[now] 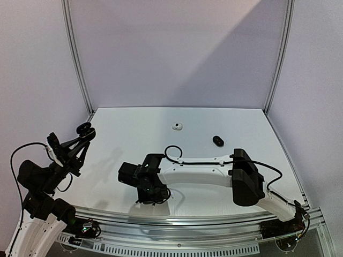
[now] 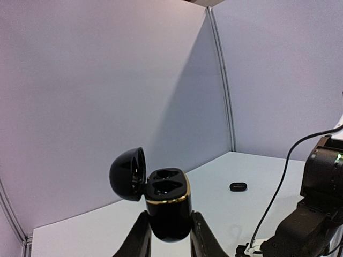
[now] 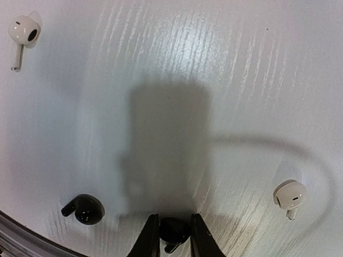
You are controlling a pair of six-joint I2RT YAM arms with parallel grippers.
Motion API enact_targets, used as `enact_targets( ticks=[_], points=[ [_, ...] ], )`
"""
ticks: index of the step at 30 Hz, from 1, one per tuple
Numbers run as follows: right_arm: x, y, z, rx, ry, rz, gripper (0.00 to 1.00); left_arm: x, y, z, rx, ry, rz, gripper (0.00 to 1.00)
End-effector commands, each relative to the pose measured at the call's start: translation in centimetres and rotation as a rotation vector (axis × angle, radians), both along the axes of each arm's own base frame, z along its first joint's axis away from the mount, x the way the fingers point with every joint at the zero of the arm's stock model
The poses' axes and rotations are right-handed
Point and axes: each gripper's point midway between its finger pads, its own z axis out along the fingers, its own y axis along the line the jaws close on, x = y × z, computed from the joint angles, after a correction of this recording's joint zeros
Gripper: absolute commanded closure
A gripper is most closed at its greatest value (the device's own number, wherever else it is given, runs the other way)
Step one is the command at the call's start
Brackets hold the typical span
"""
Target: Insert the wireless bluetooth earbuds into the charging case
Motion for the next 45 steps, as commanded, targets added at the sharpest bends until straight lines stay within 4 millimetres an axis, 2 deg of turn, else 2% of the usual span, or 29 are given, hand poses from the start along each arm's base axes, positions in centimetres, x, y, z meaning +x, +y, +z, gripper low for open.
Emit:
enact_targets(
  ticks=[1, 3, 6, 8, 10, 12, 14, 17, 18, 20, 21, 27, 31, 34, 36, 39, 42, 45],
  points=[
    [0.2, -0.5, -0.7, -0.036, -0.038, 0.02, 0.94, -0.7, 0.0, 0.4, -0.017, -0.028, -0.013, 1.0],
    [0.9, -0.4, 0.2, -0.019, -0.078, 0.022, 0.95, -0.7, 0.1, 0.4, -0.019, -0.027, -0.012, 1.0],
    [2.5, -0.3, 2.9, 0.03, -0.164, 0.02, 0.98, -0.7, 0.1, 0.4, -0.018, -0.026, -0.01, 1.0],
    [4.1, 0.0, 6.0, 0.081, -0.25, 0.026, 0.99, -0.7, 0.1, 0.4, -0.017, -0.025, -0.011, 1.0],
    [5.7, 0.2, 9.8, 0.126, -0.358, 0.036, 1.0, -0.7, 0.1, 0.3, -0.017, -0.021, -0.006, 1.0],
    [7.3, 0.6, 14.8, 0.186, -0.499, 0.064, 1.0, -0.6, 0.2, 0.3, -0.033, -0.003, -0.01, 1.0],
    [8.3, 0.8, 20.7, 0.273, -0.619, 0.086, 1.0, -0.9, 0.1, 0.6, -0.032, -0.008, -0.021, 1.0],
    [8.9, 1.5, 27.8, 0.378, -0.778, 0.168, 1.0, -1.6, -0.2, 1.6, -0.028, -0.036, -0.05, 1.0],
    [8.9, 1.4, 30.6, 0.408, -0.838, 0.205, 1.0, -1.8, -0.4, 2.0, -0.024, -0.049, -0.061, 1.0],
    [8.7, 1.7, 34.8, 0.482, -0.921, 0.255, 1.0, -2.5, -0.7, 3.0, -0.015, -0.085, -0.09, 1.0],
    [8.3, 1.9, 37.0, 0.53, -0.957, 0.285, 1.0, -2.2, -1.1, 2.9, -0.002, -0.067, -0.107, 1.0],
    [4.0, 3.9, 46.3, 0.673, -1.21, 0.549, 1.0, -3.9, -2.6, 3.4, 0.062, -0.134, -0.216, 1.0],
    [1.9, 4.9, 48.8, 0.757, -1.284, 0.642, 1.0, -3.5, -2.4, 4.1, 0.047, -0.192, -0.188, 1.0],
    [1.0, 5.2, 50.1, 0.823, -1.306, 0.666, 1.0, -1.5, -1.9, 5.0, 0.012, -0.165, -0.122, 1.0],
    [0.7, 5.7, 50.1, 0.812, -1.339, 0.706, 1.0, 0.3, -1.4, 5.4, -0.017, -0.123, -0.06, 1.0],
    [1.0, 6.5, 50.2, 0.787, -1.394, 0.717, 1.0, 2.6, -0.6, 5.5, -0.066, -0.066, 0.02, 1.0],
    [1.8, 7.4, 49.7, 0.752, -1.423, 0.75, 1.0, 2.6, -0.6, 6.3, -0.094, -0.125, 0.007, 1.0],
    [3.9, 7.8, 48.7, 0.815, -1.371, 0.759, 1.0, 3.2, -0.2, 6.4, -0.079, -0.125, 0.03, 1.0]
  ],
)
